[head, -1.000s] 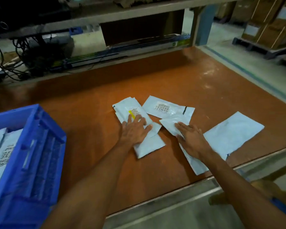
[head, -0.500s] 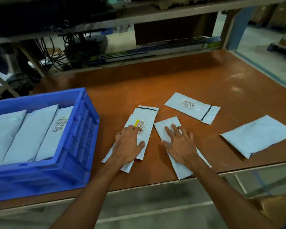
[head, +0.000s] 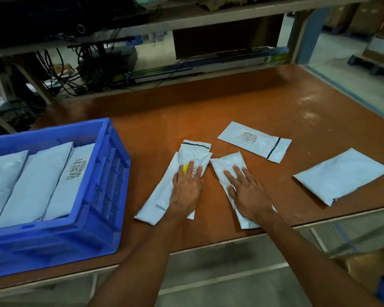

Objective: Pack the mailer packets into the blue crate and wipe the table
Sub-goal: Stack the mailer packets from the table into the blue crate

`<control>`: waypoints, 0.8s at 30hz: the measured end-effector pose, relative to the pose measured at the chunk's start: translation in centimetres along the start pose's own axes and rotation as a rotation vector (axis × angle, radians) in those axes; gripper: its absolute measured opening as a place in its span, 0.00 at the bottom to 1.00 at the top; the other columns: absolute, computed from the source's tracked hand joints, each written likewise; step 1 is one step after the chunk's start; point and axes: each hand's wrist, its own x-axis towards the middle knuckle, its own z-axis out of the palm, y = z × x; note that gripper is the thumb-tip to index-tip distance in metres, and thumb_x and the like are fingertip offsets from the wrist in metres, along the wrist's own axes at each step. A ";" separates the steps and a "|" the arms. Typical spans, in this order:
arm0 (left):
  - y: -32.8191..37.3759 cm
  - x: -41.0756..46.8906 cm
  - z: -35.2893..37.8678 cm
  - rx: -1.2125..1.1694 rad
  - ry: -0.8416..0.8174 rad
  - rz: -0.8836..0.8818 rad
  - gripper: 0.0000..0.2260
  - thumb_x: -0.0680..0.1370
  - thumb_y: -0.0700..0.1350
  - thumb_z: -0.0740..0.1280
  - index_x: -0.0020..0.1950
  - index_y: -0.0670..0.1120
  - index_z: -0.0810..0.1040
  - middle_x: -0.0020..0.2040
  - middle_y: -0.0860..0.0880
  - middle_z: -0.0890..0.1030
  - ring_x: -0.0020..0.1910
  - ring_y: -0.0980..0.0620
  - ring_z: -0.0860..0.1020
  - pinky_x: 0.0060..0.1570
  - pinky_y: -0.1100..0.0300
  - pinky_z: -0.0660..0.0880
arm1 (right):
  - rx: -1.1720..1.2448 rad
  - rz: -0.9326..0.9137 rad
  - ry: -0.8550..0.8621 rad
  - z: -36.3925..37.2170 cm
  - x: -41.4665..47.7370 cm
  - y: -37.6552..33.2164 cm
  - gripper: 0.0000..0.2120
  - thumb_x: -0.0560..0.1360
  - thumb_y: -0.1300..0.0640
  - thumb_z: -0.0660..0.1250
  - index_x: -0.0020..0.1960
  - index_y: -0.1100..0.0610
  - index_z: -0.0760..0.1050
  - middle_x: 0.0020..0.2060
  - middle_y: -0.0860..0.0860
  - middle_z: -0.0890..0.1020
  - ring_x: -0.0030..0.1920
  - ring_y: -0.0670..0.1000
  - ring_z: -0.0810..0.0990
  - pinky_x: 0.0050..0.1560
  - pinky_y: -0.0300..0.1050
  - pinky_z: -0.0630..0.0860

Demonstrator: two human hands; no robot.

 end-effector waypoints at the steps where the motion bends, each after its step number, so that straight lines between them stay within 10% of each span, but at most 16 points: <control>1: 0.1 -0.1 -0.2 0.002 -0.013 0.006 0.25 0.84 0.55 0.47 0.81 0.53 0.49 0.81 0.47 0.46 0.79 0.40 0.44 0.76 0.44 0.47 | 0.005 -0.001 0.002 -0.1 0.0 -0.1 0.29 0.79 0.38 0.37 0.79 0.42 0.45 0.80 0.48 0.49 0.80 0.54 0.47 0.75 0.50 0.46; 6: -0.5 -0.6 -2.8 0.056 0.008 0.078 0.25 0.84 0.48 0.55 0.80 0.45 0.55 0.81 0.43 0.49 0.79 0.38 0.47 0.76 0.43 0.54 | 0.170 0.057 -0.005 -1.9 -0.8 -1.7 0.25 0.82 0.42 0.39 0.77 0.44 0.56 0.79 0.46 0.56 0.79 0.52 0.51 0.75 0.60 0.52; 10: -1.6 -2.1 -10.3 0.136 0.277 0.228 0.19 0.69 0.36 0.76 0.58 0.36 0.81 0.65 0.36 0.76 0.67 0.35 0.73 0.61 0.40 0.75 | 0.301 0.062 0.147 -6.5 0.2 -5.2 0.22 0.84 0.47 0.46 0.77 0.45 0.59 0.78 0.44 0.59 0.77 0.51 0.55 0.73 0.60 0.54; 15: -6.2 -5.3 -20.9 -0.105 0.592 0.081 0.18 0.84 0.44 0.56 0.74 0.45 0.69 0.76 0.39 0.65 0.69 0.37 0.64 0.70 0.45 0.62 | 0.370 -0.109 0.516 -16.2 2.9 -14.5 0.20 0.84 0.51 0.53 0.74 0.50 0.66 0.75 0.47 0.66 0.70 0.55 0.65 0.65 0.56 0.65; 19: -15.1 -8.8 -26.6 0.162 0.756 0.160 0.12 0.77 0.33 0.64 0.59 0.33 0.78 0.62 0.31 0.76 0.62 0.32 0.75 0.55 0.39 0.74 | 0.390 -0.224 0.638 -20.7 4.3 -24.2 0.19 0.83 0.52 0.55 0.73 0.52 0.69 0.73 0.49 0.70 0.65 0.57 0.68 0.60 0.55 0.70; 24: -26.2 -12.4 -26.0 0.248 0.528 -0.033 0.11 0.74 0.33 0.61 0.53 0.30 0.77 0.52 0.32 0.78 0.51 0.30 0.77 0.43 0.39 0.77 | 0.354 -0.315 0.547 -20.3 5.1 -36.6 0.18 0.82 0.51 0.54 0.69 0.53 0.72 0.69 0.49 0.74 0.62 0.59 0.70 0.58 0.54 0.71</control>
